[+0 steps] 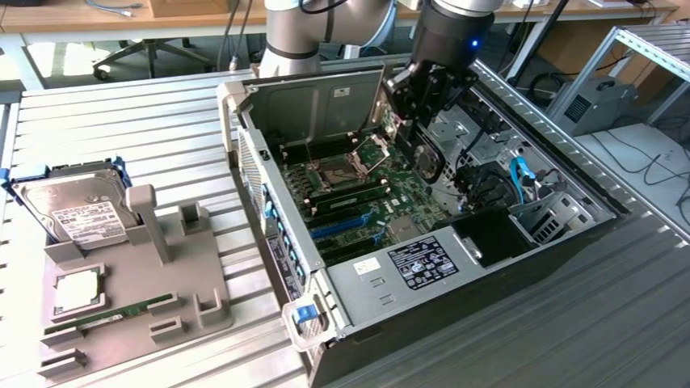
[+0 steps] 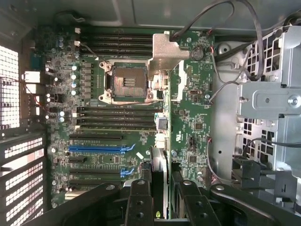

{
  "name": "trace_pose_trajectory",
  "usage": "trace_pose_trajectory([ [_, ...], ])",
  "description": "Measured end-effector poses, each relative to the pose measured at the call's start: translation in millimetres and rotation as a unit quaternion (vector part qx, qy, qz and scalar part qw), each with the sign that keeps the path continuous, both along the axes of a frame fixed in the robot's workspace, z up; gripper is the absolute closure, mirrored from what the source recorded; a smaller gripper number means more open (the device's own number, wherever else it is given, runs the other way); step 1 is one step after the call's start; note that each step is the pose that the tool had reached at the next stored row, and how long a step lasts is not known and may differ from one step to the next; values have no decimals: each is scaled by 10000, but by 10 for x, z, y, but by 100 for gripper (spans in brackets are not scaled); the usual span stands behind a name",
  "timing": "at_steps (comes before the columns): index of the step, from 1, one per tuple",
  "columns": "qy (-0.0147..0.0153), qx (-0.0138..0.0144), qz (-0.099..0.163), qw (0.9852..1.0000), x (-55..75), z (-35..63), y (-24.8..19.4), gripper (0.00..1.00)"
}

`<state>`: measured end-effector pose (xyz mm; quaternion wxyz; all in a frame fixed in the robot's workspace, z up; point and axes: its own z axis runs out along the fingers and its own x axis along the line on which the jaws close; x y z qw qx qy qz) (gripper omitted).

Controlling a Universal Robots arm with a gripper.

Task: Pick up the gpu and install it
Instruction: 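Pick up the gpu and move the gpu toward the slot, then insert the gpu into the slot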

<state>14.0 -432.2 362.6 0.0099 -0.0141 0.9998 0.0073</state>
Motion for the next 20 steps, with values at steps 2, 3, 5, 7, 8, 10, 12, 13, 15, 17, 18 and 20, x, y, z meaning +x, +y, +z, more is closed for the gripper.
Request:
trace_pose_trajectory([
  [2, 0, 0, 0, 10000, 0, -14, 0, 73],
  [3, 0, 0, 0, 10000, 1, -19, 0, 73],
  [5, 0, 0, 0, 10000, 2, -33, 0, 73],
  [7, 1, -1, 0, 10000, 3, -41, 0, 73],
  [8, 0, 0, 0, 10000, 3, -42, 0, 73],
  [10, 0, 0, 0, 10000, 3, -42, 0, 73],
  [12, 0, 0, 8, 10000, 3, -42, 0, 73],
  [13, 0, 0, 16, 10000, 3, -42, 0, 73],
  [15, 0, 0, 28, 10000, 3, -42, 0, 73],
  [17, 0, 0, 45, 10000, 3, -42, 0, 73],
  [18, 0, 0, 55, 10000, 3, -42, 0, 73],
  [20, 0, 0, 78, 10000, 3, -42, 0, 73],
])
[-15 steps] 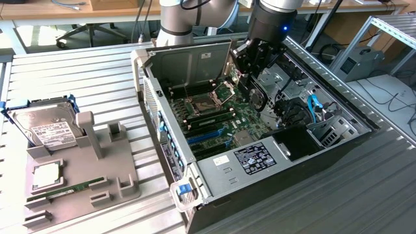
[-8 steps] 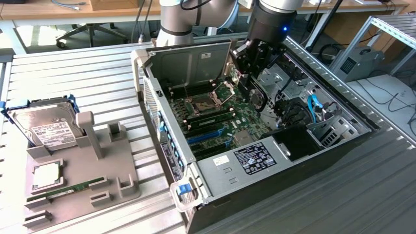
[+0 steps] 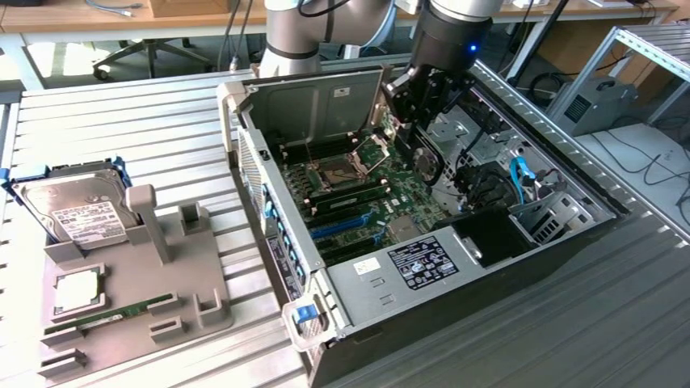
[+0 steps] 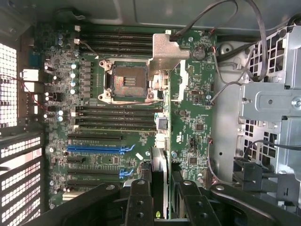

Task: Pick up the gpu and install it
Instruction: 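Insert the gpu into the slot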

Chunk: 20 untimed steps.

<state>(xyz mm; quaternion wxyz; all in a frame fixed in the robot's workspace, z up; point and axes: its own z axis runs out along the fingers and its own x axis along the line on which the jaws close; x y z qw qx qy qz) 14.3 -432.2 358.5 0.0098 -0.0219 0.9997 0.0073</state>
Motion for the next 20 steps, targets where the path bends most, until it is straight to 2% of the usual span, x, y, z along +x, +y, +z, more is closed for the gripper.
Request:
trace_pose_trajectory([
  [20, 0, 0, 370, 9993, 16, 0, 0, 73],
])
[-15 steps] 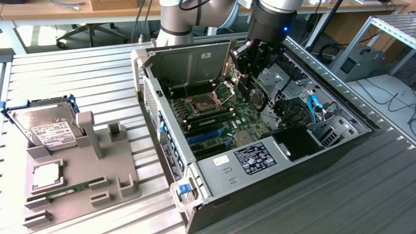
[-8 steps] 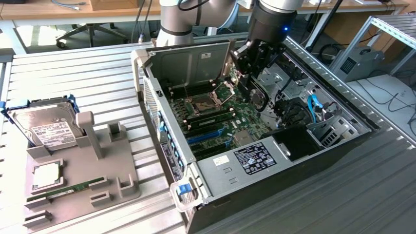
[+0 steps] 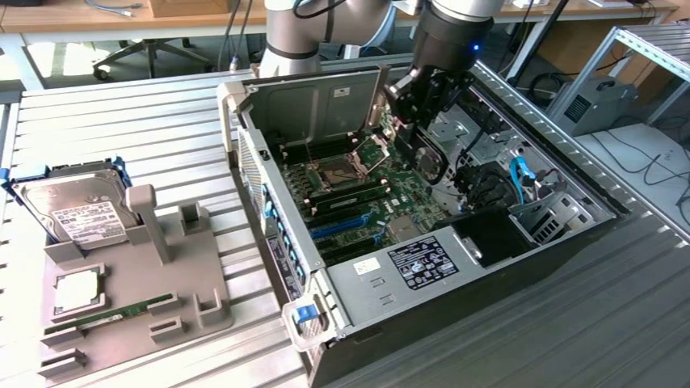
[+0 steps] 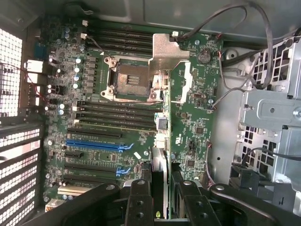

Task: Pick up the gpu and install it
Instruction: 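Insert the gpu into the slot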

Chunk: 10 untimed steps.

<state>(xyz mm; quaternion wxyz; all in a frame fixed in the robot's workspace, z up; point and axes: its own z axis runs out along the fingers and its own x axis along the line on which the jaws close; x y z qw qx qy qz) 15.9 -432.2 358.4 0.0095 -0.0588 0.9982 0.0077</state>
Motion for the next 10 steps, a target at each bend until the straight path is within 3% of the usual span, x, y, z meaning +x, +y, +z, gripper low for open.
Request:
trace_pose_trajectory([
  [10, 0, 0, 202, 9998, 14, -1, 0, 73],
])
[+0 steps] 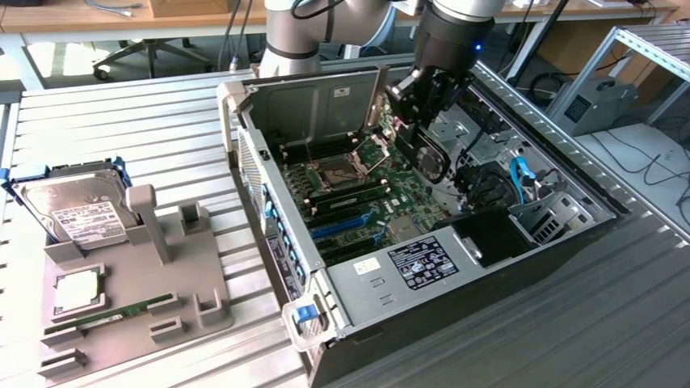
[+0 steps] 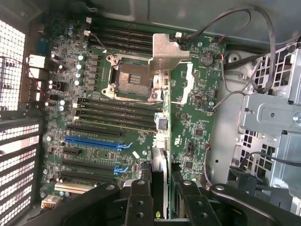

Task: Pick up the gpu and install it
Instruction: 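Insert the gpu into the slot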

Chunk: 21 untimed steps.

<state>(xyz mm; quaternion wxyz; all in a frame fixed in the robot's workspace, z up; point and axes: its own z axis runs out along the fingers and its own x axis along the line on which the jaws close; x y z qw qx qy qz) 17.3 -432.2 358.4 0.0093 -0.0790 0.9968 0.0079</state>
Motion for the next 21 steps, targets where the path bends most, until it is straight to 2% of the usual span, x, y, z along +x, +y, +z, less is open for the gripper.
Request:
trace_pose_trajectory([
  [21, 0, 0, 413, 9991, 21, -2, 0, 73],
])
